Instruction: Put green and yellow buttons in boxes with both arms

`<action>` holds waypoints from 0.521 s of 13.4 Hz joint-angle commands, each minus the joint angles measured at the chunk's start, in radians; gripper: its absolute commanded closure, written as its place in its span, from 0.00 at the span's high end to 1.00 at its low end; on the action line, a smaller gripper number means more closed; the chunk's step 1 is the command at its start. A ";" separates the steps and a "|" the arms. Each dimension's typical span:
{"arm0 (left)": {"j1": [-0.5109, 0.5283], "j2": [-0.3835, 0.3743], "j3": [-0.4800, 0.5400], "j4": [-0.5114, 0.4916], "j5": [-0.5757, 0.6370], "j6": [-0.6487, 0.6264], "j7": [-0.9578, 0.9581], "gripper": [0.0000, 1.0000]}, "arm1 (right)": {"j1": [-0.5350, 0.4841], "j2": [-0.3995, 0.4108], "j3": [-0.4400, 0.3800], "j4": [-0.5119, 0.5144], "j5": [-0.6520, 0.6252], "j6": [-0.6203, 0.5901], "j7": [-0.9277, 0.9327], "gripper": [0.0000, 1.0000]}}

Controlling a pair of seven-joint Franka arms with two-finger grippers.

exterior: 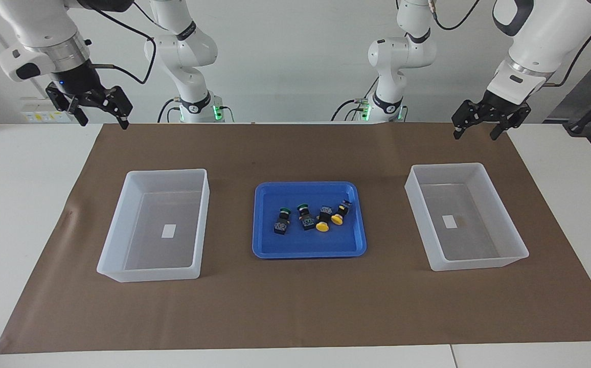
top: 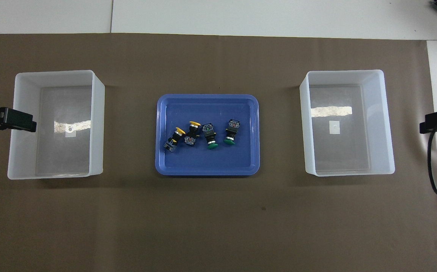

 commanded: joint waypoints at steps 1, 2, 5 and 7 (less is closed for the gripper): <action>-0.002 -0.027 0.003 -0.033 -0.014 0.025 0.001 1.00 | -0.003 -0.009 0.005 0.001 0.010 -0.013 0.001 1.00; -0.003 -0.027 0.003 -0.033 -0.014 0.025 0.001 1.00 | -0.003 -0.009 0.005 0.001 0.011 -0.013 0.002 1.00; -0.003 -0.027 0.003 -0.033 -0.016 0.025 0.001 1.00 | -0.003 -0.011 0.004 -0.002 0.015 -0.013 0.011 1.00; -0.003 -0.027 0.003 -0.033 -0.014 0.025 0.001 1.00 | 0.000 -0.014 0.007 -0.016 0.012 0.007 0.037 1.00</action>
